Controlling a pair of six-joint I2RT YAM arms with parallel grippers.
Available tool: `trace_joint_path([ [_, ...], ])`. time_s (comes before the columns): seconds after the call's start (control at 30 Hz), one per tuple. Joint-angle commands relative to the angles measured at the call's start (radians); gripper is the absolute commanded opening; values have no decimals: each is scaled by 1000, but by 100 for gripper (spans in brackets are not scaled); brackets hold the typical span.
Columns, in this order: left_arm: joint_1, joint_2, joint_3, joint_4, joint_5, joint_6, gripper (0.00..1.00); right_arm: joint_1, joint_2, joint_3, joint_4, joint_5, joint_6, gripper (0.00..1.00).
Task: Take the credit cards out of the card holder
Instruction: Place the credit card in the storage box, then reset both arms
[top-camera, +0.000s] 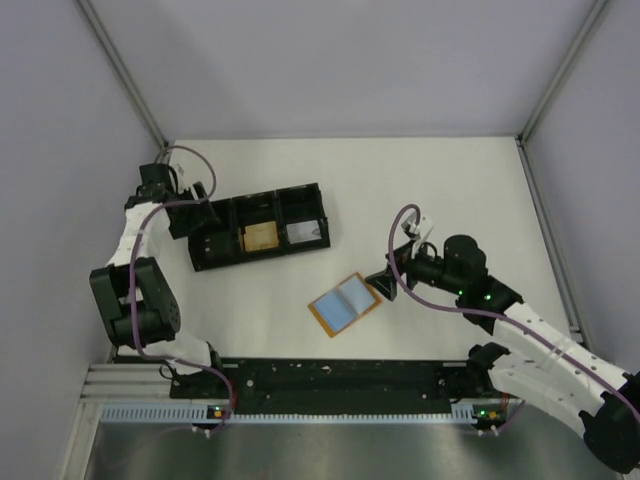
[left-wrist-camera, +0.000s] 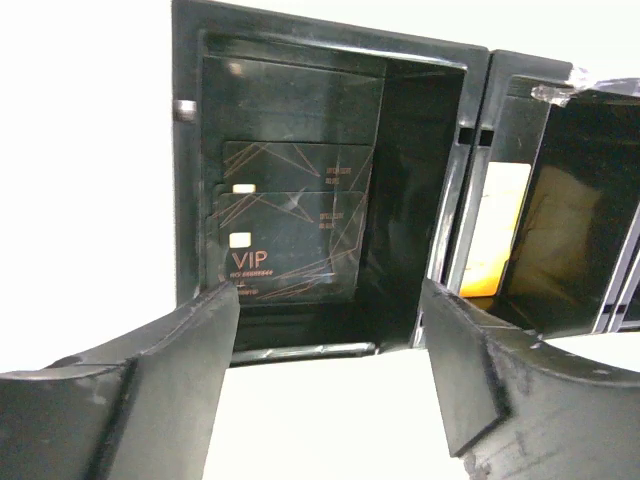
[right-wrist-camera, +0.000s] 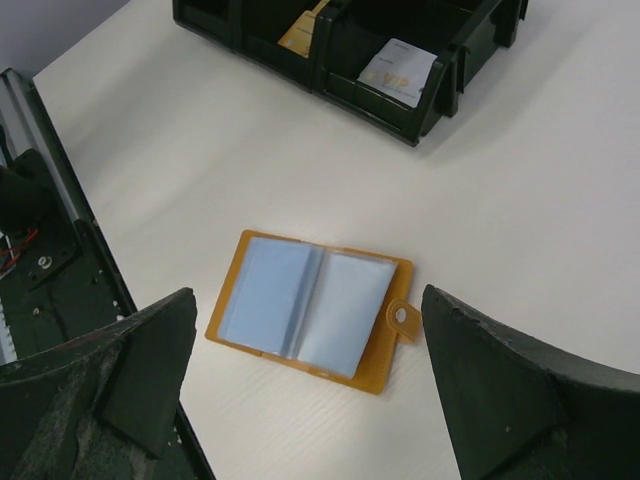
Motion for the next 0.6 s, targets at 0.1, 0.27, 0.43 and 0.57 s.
trace_joint_path([
  [0.1, -78, -242, 54, -47, -222, 7, 98, 7, -12, 72, -111, 268, 43, 96],
  [0.27, -171, -432, -24, -7, -251, 21, 98, -8, -5, 134, -228, 448, 96, 98],
  [0.43, -300, -713, -250, 155, -198, 47, 97, -105, -7, 167, -315, 562, 182, 99],
  [0.57, -311, -964, -415, 256, -158, 19, 97, -192, -21, 229, -421, 641, 234, 99],
])
